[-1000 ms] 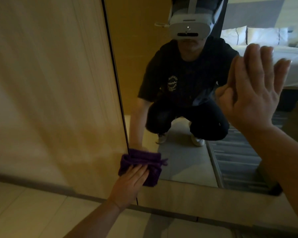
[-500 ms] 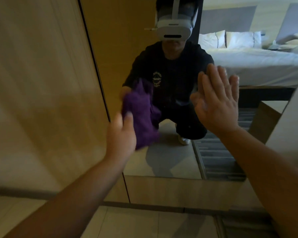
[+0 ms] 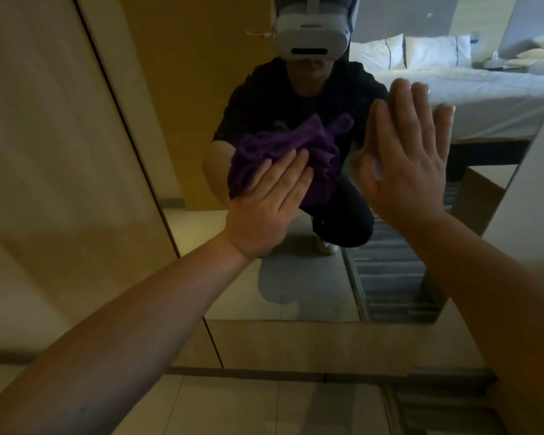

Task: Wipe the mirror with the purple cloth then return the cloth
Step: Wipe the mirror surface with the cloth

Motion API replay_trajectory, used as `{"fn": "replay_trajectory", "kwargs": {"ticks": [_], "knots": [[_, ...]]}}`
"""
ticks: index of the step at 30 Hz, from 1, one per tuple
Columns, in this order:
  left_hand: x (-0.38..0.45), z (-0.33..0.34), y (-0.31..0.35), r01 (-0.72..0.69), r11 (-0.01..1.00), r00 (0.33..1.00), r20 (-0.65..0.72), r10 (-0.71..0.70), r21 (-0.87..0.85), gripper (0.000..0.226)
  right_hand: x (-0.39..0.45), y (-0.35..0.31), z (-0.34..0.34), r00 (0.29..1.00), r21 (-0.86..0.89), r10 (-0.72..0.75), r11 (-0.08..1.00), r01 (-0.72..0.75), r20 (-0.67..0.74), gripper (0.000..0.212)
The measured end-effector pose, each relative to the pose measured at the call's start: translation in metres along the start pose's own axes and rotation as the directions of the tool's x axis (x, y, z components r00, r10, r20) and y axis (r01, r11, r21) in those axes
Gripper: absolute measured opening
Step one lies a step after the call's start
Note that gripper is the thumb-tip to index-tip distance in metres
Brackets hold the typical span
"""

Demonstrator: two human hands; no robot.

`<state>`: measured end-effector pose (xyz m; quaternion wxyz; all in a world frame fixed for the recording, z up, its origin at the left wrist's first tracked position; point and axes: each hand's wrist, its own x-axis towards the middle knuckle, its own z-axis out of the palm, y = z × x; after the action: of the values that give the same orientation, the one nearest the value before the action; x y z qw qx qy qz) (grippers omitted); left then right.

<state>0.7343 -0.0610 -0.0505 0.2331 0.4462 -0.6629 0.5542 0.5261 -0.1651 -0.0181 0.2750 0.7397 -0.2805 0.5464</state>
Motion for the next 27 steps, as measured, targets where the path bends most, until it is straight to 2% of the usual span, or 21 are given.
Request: {"fn": "replay_trajectory", "kwargs": {"ticks": [4,8,11,14,16,19,21,23,25,26,27], "knots": [[-0.066,0.013,0.036,-0.014,0.999,0.996,0.093,0.019,-0.050,0.054,-0.010,0.003,0.005,1.000,0.001,-0.024,1.000,0.024,-0.007,0.059],[-0.145,0.024,0.075,-0.039,0.988,0.969,0.237,0.075,-0.151,0.046,-0.026,0.008,0.012,0.997,0.004,-0.060,0.998,0.060,-0.047,0.055],[-0.210,0.022,0.102,-0.091,0.971,0.873,0.452,0.184,-0.220,0.052,-0.029,0.010,0.016,0.992,-0.019,-0.087,0.996,0.085,-0.090,0.054],[-0.255,0.016,0.125,-0.028,0.969,0.765,0.619,0.179,-0.246,0.056,-0.029,0.010,0.019,0.989,-0.042,-0.093,0.995,0.088,-0.119,0.053],[-0.257,0.011,0.132,0.026,0.966,0.729,0.666,0.157,-0.256,0.057,-0.029,0.010,0.021,0.988,-0.059,-0.096,0.994,0.089,-0.121,0.053],[-0.235,-0.002,0.124,0.087,0.948,0.766,0.629,0.134,-0.307,0.053,-0.027,0.010,0.017,0.993,-0.048,-0.085,0.996,0.081,-0.082,0.054],[-0.206,-0.012,0.112,0.247,0.915,0.818,0.575,-0.020,-0.319,0.047,-0.028,0.011,0.012,0.996,-0.042,-0.078,0.996,0.077,-0.037,0.055],[-0.162,-0.025,0.092,0.493,0.786,0.825,0.489,-0.284,-0.374,0.043,-0.027,0.011,0.007,0.997,-0.024,-0.083,0.996,0.083,0.006,0.055],[-0.097,-0.049,0.063,0.712,0.537,0.702,0.472,-0.534,-0.451,0.045,-0.026,0.014,0.000,0.994,-0.004,-0.096,0.995,0.096,0.045,0.053],[-0.063,-0.062,0.047,0.751,0.454,0.656,0.460,-0.599,-0.479,0.045,-0.025,0.015,-0.004,0.992,0.016,-0.109,0.994,0.109,0.060,0.053],[-0.030,-0.075,0.031,0.745,0.441,0.650,0.399,-0.646,-0.500,0.043,-0.024,0.017,-0.010,0.990,0.045,-0.119,0.992,0.116,0.073,0.052]]}}
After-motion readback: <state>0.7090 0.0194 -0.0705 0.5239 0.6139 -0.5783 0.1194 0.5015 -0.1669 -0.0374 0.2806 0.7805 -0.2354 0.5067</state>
